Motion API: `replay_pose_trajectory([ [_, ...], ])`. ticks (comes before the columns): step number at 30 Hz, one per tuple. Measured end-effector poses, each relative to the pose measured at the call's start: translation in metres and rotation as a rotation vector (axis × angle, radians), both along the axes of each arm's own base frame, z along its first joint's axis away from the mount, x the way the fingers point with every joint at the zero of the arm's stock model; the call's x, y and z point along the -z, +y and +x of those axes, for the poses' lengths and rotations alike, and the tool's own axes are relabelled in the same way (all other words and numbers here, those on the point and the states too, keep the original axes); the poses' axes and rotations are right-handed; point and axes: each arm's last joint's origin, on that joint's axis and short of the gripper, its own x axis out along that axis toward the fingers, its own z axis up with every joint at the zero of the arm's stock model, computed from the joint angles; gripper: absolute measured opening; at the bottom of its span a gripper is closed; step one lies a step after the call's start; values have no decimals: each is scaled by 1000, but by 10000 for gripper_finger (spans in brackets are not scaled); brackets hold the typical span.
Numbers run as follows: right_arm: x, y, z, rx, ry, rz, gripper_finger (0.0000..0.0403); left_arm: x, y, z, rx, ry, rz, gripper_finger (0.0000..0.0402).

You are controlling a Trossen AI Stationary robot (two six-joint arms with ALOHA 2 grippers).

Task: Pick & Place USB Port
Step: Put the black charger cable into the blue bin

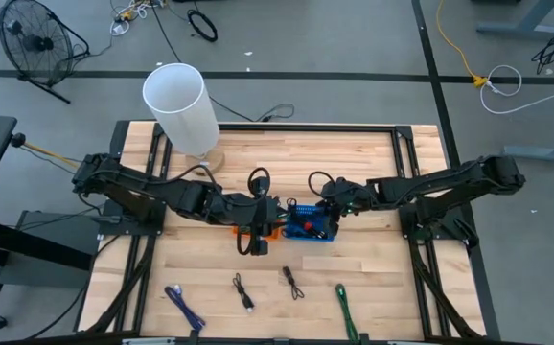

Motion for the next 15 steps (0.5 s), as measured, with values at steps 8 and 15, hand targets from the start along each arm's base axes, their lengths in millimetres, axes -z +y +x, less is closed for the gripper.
replay_pose_trajectory([
  [8,-7,14,6,-167,-92,179,166,1,0,0,0,7,2,124],
  [15,-6,68,0,-195,-96,255,169,1,1,0,-6,7,6,124],
])
